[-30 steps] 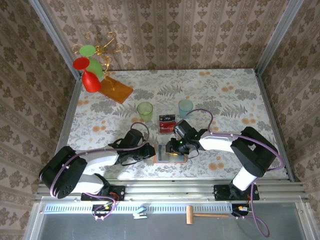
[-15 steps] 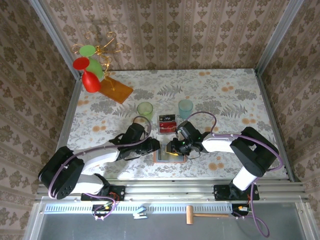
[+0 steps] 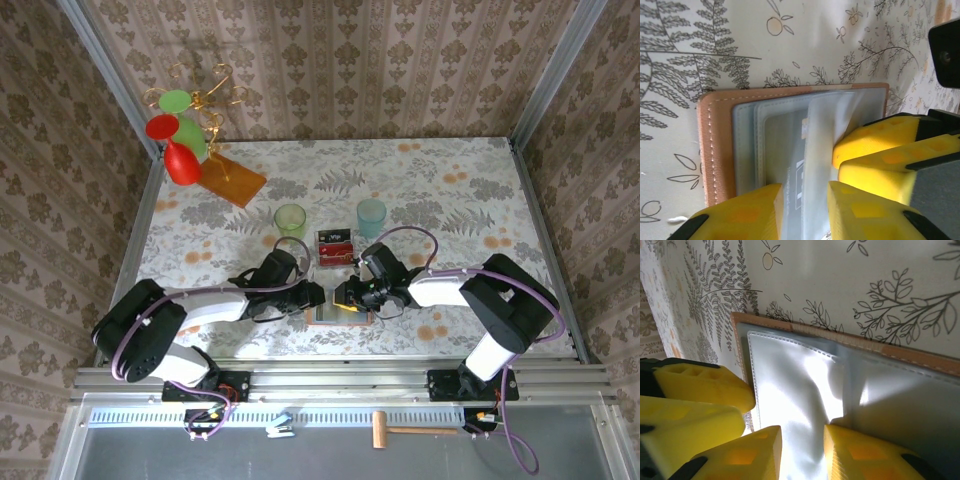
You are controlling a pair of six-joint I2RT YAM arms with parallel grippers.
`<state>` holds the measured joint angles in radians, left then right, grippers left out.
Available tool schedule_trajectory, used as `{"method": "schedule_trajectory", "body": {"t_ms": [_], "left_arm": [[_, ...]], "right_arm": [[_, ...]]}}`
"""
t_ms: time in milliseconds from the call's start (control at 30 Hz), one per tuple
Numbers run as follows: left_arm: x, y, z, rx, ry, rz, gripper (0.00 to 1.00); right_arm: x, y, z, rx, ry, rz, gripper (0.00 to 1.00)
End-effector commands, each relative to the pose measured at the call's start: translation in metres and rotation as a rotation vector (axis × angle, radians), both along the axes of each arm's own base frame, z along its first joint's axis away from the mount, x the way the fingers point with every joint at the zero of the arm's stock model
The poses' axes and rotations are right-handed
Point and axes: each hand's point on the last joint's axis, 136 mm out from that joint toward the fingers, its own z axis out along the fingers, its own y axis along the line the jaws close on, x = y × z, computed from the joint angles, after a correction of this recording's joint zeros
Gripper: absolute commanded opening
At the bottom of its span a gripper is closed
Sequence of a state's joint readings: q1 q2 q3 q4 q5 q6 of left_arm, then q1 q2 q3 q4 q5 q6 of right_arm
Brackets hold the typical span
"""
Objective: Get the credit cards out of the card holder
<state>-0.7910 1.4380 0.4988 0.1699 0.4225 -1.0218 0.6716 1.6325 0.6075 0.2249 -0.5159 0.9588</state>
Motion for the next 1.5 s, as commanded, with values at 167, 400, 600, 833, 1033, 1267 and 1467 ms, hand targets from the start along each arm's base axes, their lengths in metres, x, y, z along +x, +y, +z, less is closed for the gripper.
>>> {"method": "schedule_trajectory", "body": {"t_ms": [167, 400, 600, 833, 1033, 1267, 1467], "left_arm": [[0.002, -0.018, 0.005, -0.05, 0.004, -0.019, 0.29], [0.004, -0.028, 0.011, -0.105, -0.005, -0.018, 0.25], [0.005, -0.031, 0.013, -0.117, -0.007, -0.02, 0.25], [0.007, -0.037, 0.022, -0.137, -0.02, -0.044, 0.24], [0.011, -0.043, 0.031, -0.149, -0.032, -0.056, 0.26], [0.013, -0.054, 0.035, -0.153, -0.031, -0.082, 0.34], [0.012, -0.069, 0.035, -0.162, -0.02, -0.108, 0.37]], "right_arm": [[-0.006, -0.009, -0.011, -0.002, 0.039, -0.026, 0.29], [-0.007, -0.009, -0.011, 0.002, 0.044, -0.024, 0.29], [-0.005, -0.009, 0.005, 0.012, 0.025, -0.02, 0.31], [0.001, -0.019, 0.033, -0.007, -0.031, -0.035, 0.34], [0.003, -0.037, 0.051, -0.035, -0.071, -0.062, 0.34], [0.004, -0.059, 0.063, -0.053, -0.096, -0.103, 0.35], [0.002, -0.071, 0.069, -0.06, -0.107, -0.123, 0.35]]}}
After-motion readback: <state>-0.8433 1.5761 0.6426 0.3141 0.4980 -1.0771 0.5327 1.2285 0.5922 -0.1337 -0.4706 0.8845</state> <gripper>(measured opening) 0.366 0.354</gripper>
